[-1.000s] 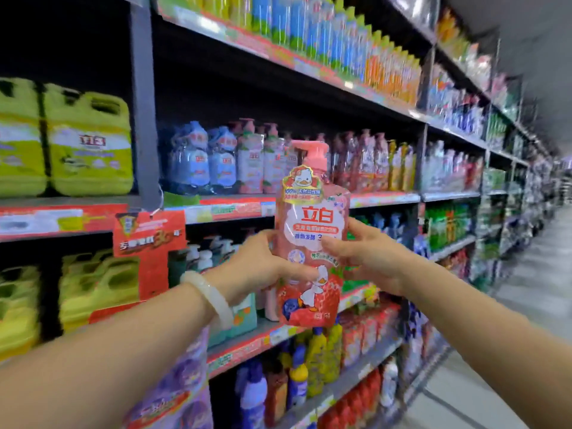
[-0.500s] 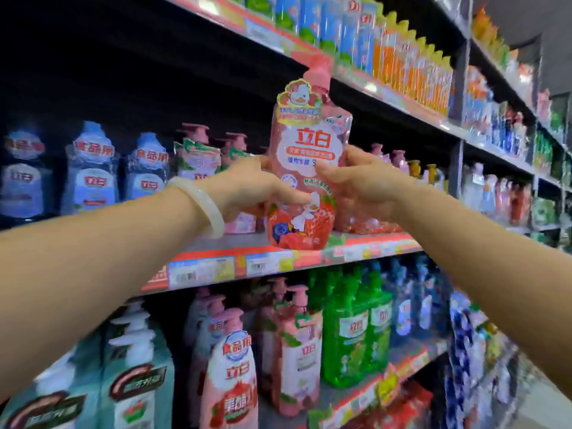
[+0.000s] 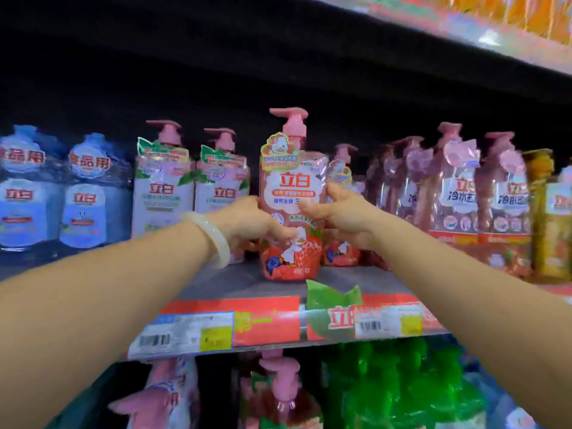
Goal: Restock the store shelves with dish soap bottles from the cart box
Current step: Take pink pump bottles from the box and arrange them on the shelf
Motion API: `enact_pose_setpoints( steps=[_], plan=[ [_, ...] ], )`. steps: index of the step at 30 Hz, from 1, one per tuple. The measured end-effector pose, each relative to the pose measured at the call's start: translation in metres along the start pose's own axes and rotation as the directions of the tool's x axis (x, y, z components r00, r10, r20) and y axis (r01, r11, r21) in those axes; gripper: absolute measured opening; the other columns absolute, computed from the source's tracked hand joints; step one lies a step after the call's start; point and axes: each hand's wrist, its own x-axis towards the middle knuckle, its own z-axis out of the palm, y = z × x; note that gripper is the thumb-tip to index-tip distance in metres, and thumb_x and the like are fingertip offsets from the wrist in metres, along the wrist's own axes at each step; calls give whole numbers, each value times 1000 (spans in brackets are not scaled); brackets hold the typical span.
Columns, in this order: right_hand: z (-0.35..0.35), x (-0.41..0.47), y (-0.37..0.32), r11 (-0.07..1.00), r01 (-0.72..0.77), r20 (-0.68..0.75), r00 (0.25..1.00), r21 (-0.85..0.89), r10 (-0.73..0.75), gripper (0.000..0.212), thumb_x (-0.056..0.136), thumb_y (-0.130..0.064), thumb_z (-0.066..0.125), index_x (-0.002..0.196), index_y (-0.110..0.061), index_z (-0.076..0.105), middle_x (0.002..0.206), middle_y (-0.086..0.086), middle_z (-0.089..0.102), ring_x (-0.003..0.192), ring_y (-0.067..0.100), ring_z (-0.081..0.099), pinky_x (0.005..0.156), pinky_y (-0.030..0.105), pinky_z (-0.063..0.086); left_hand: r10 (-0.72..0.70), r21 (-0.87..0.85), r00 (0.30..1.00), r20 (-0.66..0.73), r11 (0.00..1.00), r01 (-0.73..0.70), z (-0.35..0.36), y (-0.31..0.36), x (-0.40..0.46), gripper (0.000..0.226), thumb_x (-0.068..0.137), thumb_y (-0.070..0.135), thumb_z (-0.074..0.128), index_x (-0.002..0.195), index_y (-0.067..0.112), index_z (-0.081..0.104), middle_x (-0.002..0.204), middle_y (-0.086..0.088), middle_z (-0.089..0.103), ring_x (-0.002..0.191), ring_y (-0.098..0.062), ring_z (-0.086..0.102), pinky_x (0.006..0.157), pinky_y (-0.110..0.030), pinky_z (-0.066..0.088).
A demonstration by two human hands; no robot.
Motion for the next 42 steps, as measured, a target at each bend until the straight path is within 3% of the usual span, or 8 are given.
enact_pose_setpoints(
  steps=[5, 8, 11, 15, 21, 25, 33, 42],
  plan=[
    [-22, 33, 30, 998, -35, 37, 999, -55, 37, 21, 86, -25, 66, 102, -31, 54, 110, -6, 65, 92, 14, 62, 74, 33, 50, -57, 28, 996, -71, 998, 59, 15, -10, 26, 24, 72, 12, 79, 86, 21, 62, 86, 2, 71, 75, -17, 62, 60, -22, 40],
    [-31, 40, 41, 958, -76, 88, 991, -276, 104, 44, 79, -24, 75, 117, -20, 53, 117, -1, 63, 101, 17, 61, 69, 32, 53, -60, 42, 993, -105, 997, 65, 21, -11, 34, 30, 71, 11, 80, 93, 21, 61, 94, 0, 72, 84, -19, 65, 73, -29, 45],
    [-33, 45, 50, 917, -151, 92, 976, -370, 198, 58, 76, -16, 77, 125, -6, 48, 121, 13, 60, 94, 22, 61, 72, 36, 58, -59, 77, 988, -144, 995, 71, 25, -13, 39, 38, 71, 16, 81, 101, 20, 60, 96, -1, 71, 81, -18, 65, 69, -29, 48],
    [-25, 58, 52, 864, -137, 56, 981, -484, 187, 55, 75, -24, 79, 115, 1, 49, 111, 22, 63, 85, 32, 67, 77, 46, 58, -43, 171, 971, -235, 982, 84, 27, -18, 48, 45, 72, 21, 80, 109, 13, 56, 98, -5, 67, 76, -18, 62, 58, -30, 52],
    [-19, 77, 56, 809, -197, 17, 969, -553, 247, 59, 77, -25, 77, 116, 7, 46, 101, 28, 67, 91, 37, 69, 81, 47, 57, -30, 284, 943, -331, 950, 130, 28, -28, 61, 53, 67, 20, 84, 106, 10, 50, 111, -10, 65, 99, -28, 64, 82, -41, 56],
    [-21, 84, 61, 787, -279, -17, 946, -551, 323, 52, 79, -32, 73, 102, 6, 47, 50, 15, 62, 60, 25, 64, 71, 38, 56, 21, 373, 932, -362, 920, 124, 28, -33, 68, 64, 63, 26, 87, 113, 5, 53, 114, -9, 65, 103, -26, 62, 88, -38, 53],
    [-15, 91, 80, 785, -156, -82, 988, -599, 133, 41, 81, -36, 71, 84, -5, 45, 70, 19, 62, 59, 31, 62, 67, 42, 56, 100, 537, 912, -398, 831, 144, 33, -40, 71, 64, 69, 36, 81, 116, 4, 50, 118, -10, 62, 108, -26, 59, 81, -30, 46],
    [-16, 89, 85, 763, -86, -55, 996, -641, 67, 40, 86, -39, 64, 75, -9, 40, 61, 14, 59, 51, 28, 60, 62, 40, 55, 66, 487, 929, -364, 864, 129, 31, -42, 62, 60, 66, 26, 84, 112, 5, 51, 109, -12, 66, 98, -30, 64, 80, -38, 55]
  ],
)
